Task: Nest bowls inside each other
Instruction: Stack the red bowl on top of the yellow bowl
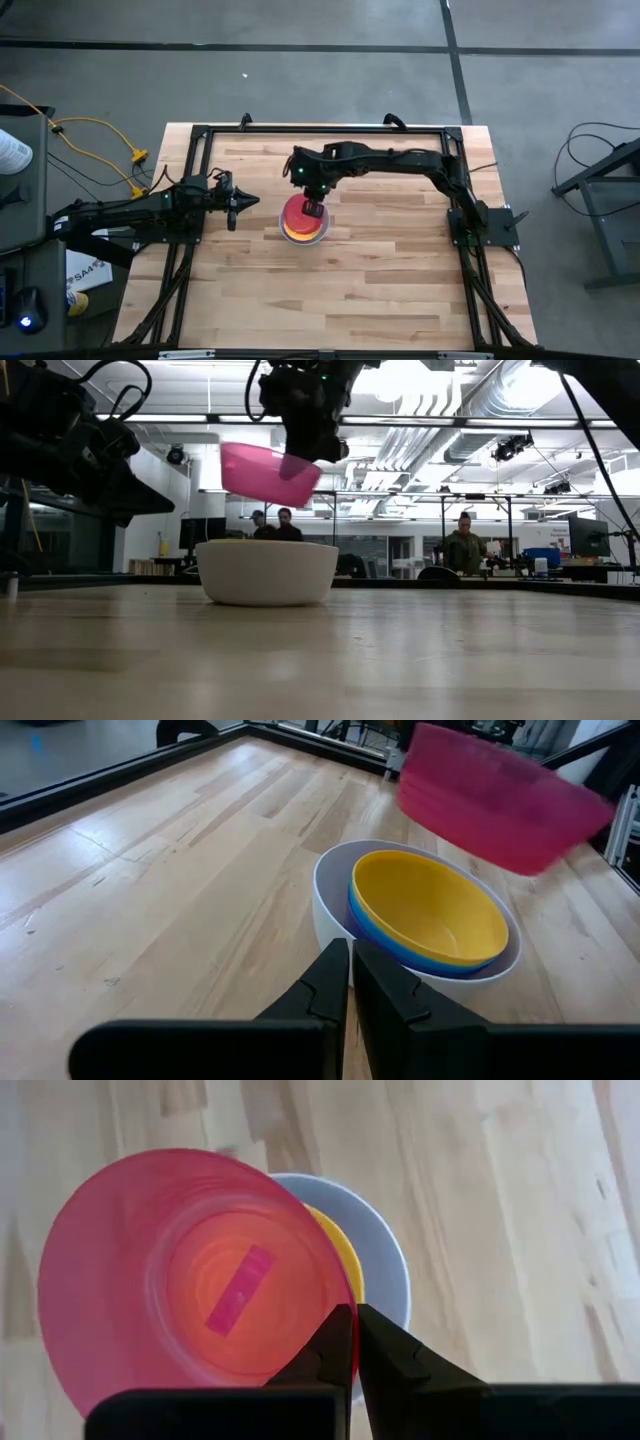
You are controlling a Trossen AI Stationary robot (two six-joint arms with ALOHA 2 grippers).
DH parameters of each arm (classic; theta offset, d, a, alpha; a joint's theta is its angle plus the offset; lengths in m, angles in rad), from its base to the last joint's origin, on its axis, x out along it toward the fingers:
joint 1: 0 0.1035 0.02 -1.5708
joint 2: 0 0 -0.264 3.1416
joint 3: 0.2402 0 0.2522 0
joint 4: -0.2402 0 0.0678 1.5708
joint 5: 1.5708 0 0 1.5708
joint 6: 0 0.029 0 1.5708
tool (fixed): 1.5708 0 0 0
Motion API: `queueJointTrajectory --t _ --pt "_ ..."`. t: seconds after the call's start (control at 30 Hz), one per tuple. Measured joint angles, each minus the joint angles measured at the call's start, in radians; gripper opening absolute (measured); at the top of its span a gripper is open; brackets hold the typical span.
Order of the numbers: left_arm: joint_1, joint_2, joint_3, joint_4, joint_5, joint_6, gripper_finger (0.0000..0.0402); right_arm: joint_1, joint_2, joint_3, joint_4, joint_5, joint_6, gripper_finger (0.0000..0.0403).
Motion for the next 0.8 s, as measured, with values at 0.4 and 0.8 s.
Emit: queueJointTrajectory --t 0.4,0.8 --pt "0.0 0.0 0.0 0.0 0.0 0.0 0.0019 -0.011 0.007 0.031 -0.066 -0.071 0.014 0.0003" --pt "0.0 0.0 0.0 0.0 0.001 0.0 0.0019 -0.034 0.008 0.031 -0.058 -0.124 0.248 0.0003"
